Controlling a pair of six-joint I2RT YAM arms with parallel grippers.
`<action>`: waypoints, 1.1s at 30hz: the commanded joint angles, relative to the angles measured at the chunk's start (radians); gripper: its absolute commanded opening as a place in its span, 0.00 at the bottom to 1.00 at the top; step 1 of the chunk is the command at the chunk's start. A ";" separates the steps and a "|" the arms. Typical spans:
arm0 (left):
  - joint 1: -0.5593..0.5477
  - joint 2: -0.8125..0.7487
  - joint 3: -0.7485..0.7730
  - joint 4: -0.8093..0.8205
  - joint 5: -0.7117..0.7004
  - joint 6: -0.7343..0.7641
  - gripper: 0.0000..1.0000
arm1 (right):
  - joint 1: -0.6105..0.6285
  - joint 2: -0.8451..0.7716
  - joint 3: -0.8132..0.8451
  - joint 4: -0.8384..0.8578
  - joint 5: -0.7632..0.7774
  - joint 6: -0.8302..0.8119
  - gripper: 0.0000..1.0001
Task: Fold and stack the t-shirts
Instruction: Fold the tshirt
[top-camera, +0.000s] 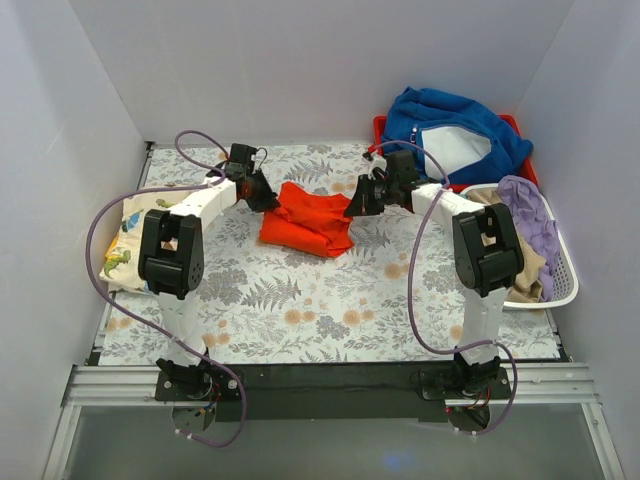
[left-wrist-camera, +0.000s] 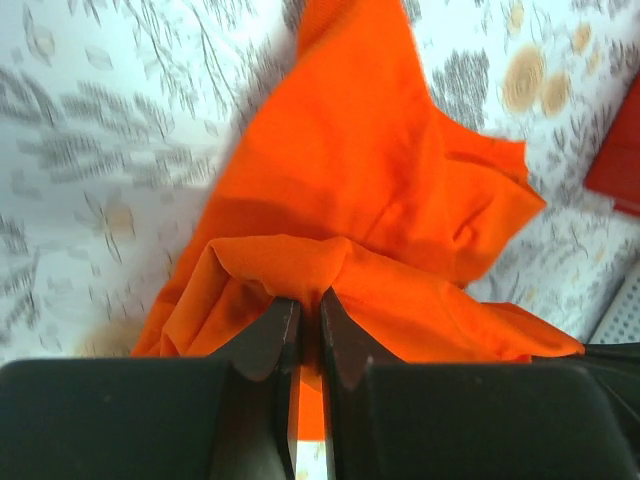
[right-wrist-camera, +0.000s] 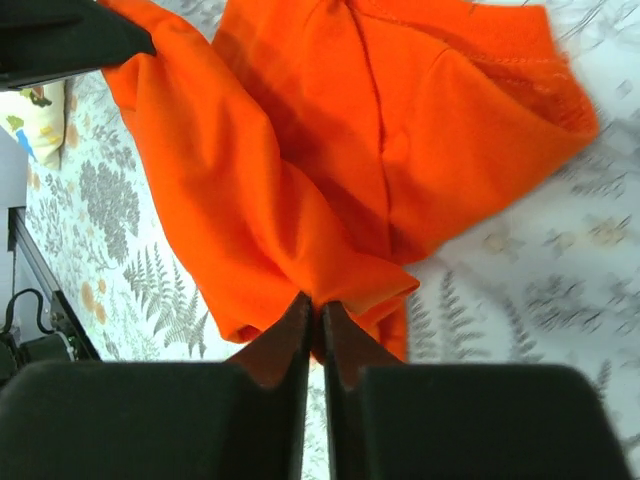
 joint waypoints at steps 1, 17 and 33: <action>0.025 0.054 0.101 0.022 0.018 0.035 0.00 | -0.045 0.095 0.133 0.018 -0.076 -0.022 0.16; 0.035 0.099 0.287 0.229 -0.041 0.073 0.36 | -0.015 0.104 0.238 0.072 -0.052 -0.065 0.50; 0.035 0.144 0.224 0.226 0.107 0.089 0.36 | 0.142 0.225 0.309 0.078 -0.023 -0.020 0.49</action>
